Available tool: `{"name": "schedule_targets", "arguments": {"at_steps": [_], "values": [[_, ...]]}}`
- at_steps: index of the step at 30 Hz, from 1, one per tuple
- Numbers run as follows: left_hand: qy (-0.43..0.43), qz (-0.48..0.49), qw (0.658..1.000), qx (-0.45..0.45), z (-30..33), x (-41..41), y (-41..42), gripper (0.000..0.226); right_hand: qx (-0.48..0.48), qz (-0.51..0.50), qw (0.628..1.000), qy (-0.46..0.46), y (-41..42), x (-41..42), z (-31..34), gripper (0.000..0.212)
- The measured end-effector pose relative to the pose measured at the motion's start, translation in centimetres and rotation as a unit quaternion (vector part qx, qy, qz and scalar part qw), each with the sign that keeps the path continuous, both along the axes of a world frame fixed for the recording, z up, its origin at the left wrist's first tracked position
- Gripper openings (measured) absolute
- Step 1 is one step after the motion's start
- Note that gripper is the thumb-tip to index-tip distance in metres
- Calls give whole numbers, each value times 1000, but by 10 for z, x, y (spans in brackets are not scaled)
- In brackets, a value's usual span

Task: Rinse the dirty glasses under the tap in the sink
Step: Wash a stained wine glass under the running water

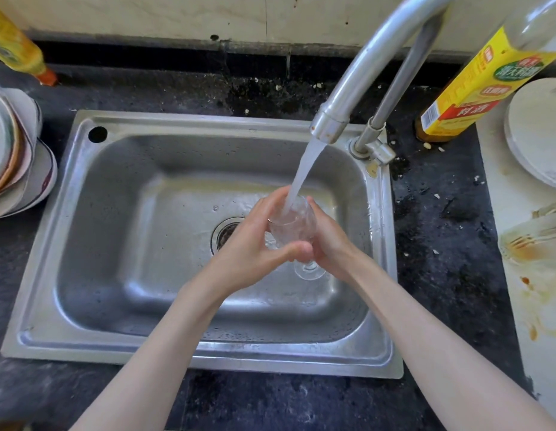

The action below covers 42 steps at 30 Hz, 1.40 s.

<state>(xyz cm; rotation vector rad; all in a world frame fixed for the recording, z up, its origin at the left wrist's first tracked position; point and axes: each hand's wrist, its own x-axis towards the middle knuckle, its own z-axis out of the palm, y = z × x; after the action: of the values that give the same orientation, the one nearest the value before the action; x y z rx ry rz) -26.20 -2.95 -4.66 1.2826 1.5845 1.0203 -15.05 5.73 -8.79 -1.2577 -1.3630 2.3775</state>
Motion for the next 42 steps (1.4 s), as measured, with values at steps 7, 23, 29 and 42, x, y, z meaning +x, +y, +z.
{"name": "schedule_targets", "arguments": {"at_steps": [7,23,29,42], "values": [[-59,177,980,-67,-9,-4,10,52,133,95,980,-109,5,9,15,63],[-627,399,642,-189,-34,-12,3,39,-117,-425,892,105,59,50,38,27],[-663,410,588,-215,-29,-10,0,72,-248,-442,851,139,60,47,55,14],[-663,401,591,-225,-12,-2,-8,38,-277,-429,854,104,55,47,77,14]]}}
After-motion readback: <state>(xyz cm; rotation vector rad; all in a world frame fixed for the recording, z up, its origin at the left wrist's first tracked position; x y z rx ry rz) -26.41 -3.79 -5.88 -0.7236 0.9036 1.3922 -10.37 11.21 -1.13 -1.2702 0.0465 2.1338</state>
